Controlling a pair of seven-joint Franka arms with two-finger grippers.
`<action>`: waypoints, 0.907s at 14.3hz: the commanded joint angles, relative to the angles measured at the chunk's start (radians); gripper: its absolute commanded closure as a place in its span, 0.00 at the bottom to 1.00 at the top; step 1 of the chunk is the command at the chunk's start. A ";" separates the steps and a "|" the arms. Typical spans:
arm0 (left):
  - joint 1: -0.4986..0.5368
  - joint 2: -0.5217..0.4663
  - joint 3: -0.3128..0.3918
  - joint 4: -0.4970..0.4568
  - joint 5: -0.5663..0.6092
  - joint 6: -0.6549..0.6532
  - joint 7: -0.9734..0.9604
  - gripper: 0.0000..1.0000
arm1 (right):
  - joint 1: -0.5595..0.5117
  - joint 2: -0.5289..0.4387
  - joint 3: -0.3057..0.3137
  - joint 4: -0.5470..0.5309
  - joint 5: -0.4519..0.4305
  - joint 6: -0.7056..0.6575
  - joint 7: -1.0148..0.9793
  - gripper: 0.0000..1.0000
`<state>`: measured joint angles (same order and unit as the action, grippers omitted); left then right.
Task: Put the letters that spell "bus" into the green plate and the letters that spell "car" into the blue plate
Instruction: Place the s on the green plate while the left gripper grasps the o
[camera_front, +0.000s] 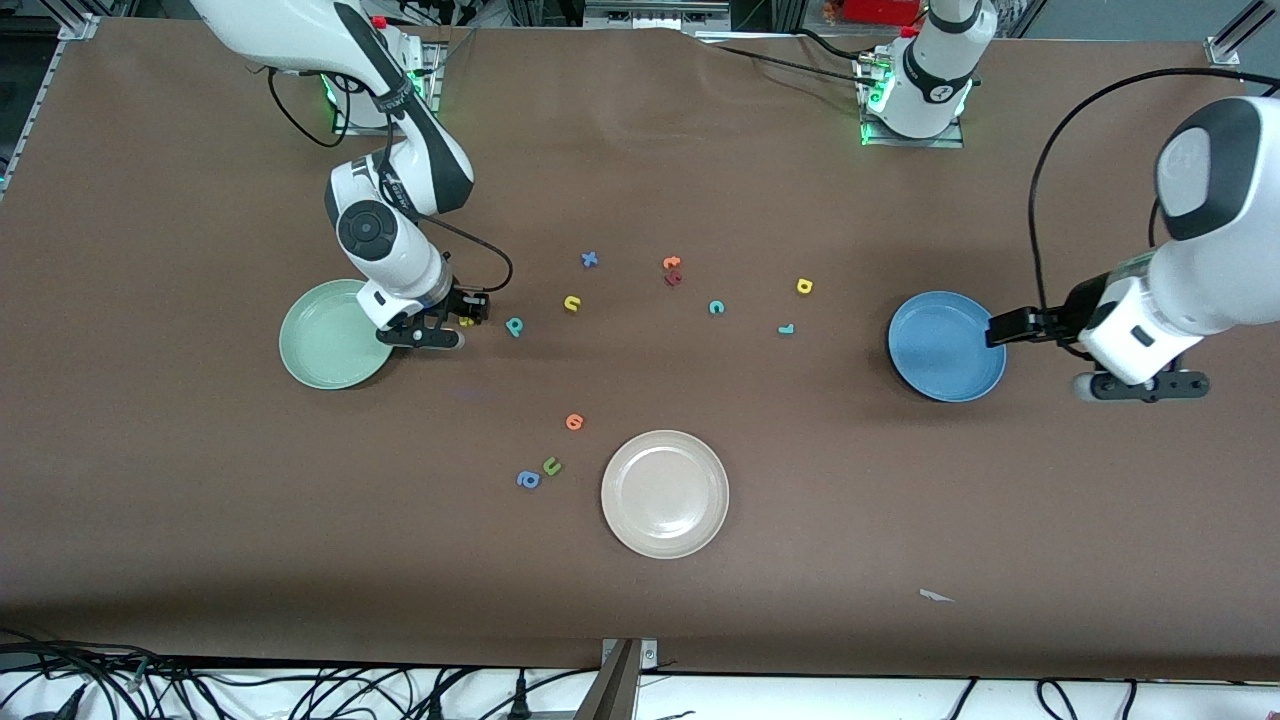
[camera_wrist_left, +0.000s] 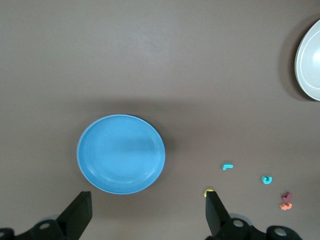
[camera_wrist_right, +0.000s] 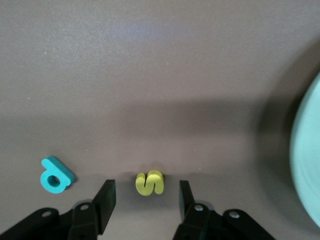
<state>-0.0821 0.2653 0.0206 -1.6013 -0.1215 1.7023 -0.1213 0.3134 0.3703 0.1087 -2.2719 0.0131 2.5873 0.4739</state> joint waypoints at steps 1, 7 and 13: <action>-0.069 0.022 0.005 -0.023 -0.021 0.010 -0.104 0.00 | 0.012 0.018 -0.007 -0.018 -0.018 0.056 0.020 0.41; -0.232 -0.028 -0.001 -0.276 -0.021 0.263 -0.366 0.00 | 0.016 0.022 -0.009 -0.018 -0.018 0.060 0.020 0.43; -0.277 -0.103 -0.074 -0.615 -0.020 0.610 -0.479 0.00 | 0.018 0.024 -0.009 -0.015 -0.018 0.062 0.019 0.81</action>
<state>-0.3556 0.2540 -0.0416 -2.0480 -0.1216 2.1971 -0.5887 0.3179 0.3972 0.1080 -2.2785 0.0130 2.6254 0.4739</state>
